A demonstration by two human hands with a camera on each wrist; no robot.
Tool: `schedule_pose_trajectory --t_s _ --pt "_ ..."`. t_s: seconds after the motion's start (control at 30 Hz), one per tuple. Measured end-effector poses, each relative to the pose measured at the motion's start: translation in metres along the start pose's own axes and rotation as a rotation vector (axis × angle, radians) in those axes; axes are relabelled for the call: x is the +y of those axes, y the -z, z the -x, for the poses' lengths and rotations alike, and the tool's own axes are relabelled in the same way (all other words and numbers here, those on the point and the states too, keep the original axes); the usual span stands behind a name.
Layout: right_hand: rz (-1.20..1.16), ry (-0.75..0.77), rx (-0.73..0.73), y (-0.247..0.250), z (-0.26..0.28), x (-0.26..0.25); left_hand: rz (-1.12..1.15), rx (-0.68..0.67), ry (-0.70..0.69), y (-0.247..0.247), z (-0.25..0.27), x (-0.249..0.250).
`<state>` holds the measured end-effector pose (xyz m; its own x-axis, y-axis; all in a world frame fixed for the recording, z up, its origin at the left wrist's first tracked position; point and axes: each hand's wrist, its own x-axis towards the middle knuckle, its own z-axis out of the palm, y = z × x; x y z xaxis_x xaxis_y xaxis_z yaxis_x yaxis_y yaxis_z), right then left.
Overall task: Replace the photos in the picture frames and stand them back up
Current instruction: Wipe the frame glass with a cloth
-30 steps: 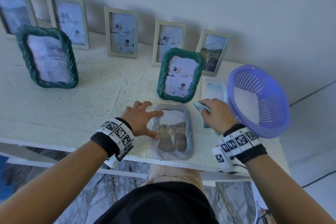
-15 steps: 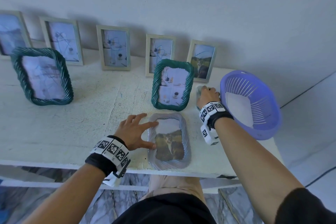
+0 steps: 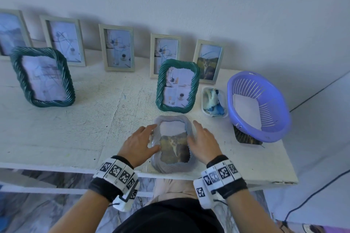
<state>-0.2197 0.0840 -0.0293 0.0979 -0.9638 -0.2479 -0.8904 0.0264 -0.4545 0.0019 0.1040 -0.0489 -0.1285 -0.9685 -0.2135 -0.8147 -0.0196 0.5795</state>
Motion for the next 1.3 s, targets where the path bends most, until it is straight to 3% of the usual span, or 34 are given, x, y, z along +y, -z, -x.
schedule_pose_trajectory --t_s 0.1,0.23,0.3,0.47,0.63,0.73,0.9,1.1,1.2,1.3 --pt "-0.137 0.050 0.052 -0.013 0.007 -0.001 0.102 0.034 0.044 -0.004 0.005 0.005" --pt "-0.604 -0.235 0.107 -0.015 0.000 0.002 0.128 0.050 0.103 -0.002 0.007 0.008" --pt "-0.788 -0.260 0.089 -0.015 0.000 0.000 0.171 0.037 0.139 0.003 0.009 0.014" --pt "-1.079 -0.095 0.023 -0.007 0.014 -0.030 0.339 -0.018 0.207 0.009 0.010 0.030" --pt "-1.203 0.118 -0.005 0.003 0.032 -0.059 0.926 -0.056 0.180 0.014 0.012 0.045" --pt "-1.107 0.235 0.018 0.011 0.038 -0.068 1.164 -0.097 0.139 0.018 0.012 0.045" --pt "-0.815 0.337 0.069 0.013 0.040 -0.072 1.252 -0.075 0.118 0.029 0.016 0.053" --pt "-0.589 0.376 0.165 0.031 0.045 -0.063 1.086 0.057 0.121 0.037 0.017 0.056" --pt "-0.305 0.407 0.348 0.034 0.039 -0.054 1.031 0.083 0.120 0.043 0.021 0.055" --pt "-0.014 0.289 0.415 0.039 0.037 -0.055 0.983 0.094 0.134 0.043 0.026 0.055"
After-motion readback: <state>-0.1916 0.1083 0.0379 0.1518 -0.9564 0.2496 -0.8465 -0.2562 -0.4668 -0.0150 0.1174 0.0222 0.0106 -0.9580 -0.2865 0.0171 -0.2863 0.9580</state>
